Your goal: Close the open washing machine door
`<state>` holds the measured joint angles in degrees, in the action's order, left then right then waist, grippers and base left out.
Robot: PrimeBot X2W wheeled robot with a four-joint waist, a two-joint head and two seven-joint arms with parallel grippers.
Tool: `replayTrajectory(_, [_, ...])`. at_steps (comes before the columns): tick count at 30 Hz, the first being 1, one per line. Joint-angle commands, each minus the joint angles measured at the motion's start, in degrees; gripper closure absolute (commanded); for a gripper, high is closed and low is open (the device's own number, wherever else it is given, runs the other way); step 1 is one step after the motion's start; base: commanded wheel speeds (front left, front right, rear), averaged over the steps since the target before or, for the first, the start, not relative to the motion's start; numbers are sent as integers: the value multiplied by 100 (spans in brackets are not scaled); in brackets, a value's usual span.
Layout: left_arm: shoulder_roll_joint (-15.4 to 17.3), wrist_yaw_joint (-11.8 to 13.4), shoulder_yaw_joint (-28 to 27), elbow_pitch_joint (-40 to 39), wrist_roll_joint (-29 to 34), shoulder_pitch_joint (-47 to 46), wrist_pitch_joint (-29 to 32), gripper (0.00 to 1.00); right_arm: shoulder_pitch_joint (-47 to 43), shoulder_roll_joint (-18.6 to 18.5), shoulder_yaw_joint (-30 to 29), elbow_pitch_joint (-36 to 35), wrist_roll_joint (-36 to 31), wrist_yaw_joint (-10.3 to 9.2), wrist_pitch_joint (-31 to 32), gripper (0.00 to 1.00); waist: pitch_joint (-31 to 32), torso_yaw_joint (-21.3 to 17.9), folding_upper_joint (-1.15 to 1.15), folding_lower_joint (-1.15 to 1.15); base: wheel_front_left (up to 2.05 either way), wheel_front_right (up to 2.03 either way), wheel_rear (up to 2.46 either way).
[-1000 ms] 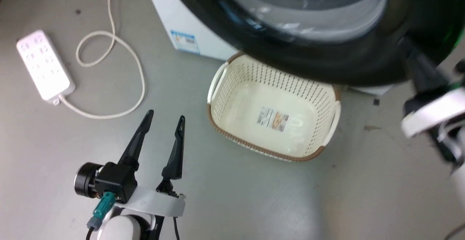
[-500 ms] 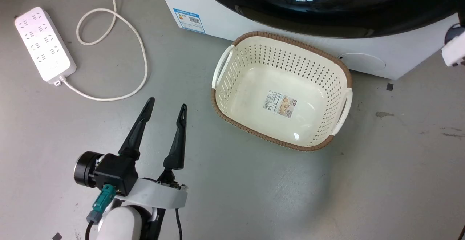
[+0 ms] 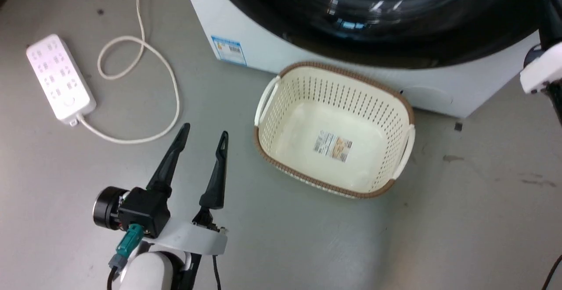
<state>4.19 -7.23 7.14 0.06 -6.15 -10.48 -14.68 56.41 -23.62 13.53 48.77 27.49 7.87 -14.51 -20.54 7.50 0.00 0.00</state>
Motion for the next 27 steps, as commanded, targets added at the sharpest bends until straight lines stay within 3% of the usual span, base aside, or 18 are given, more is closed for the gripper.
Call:
replayTrajectory(1, [-17, -25, -5, 36, 31, 51, -31, 0, -122, -40, -53, -85, -40, -38, -43, 0, 245, -50, 0, 0, 0, 0, 0])
replayTrajectory(6, [6, -25, -107, 225, 44, 250, -31, 0, -1053, 146, -375, -958, -460, -38, -47, 0, 857, -200, 0, 0, 0, 0, 0])
replayTrajectory(15, [121, -25, -149, 406, -138, 603, -31, 0, -3163, 878, -1430, -2740, -1284, -38, -48, 0, 1720, -519, 0, 0, 0, 0, 0])
replayTrajectory(22, [181, -25, -250, 477, -207, 788, -31, 0, -4591, 1678, -2035, -3874, -1863, -38, -48, 0, 2008, -720, 0, 0, 0, 0, 0])
replayTrajectory(27, [190, -25, -209, 540, -243, 830, -31, 0, -5135, 1929, -2027, -4229, -2125, -38, -49, 0, 2050, -795, 0, 0, 0, 0, 0])
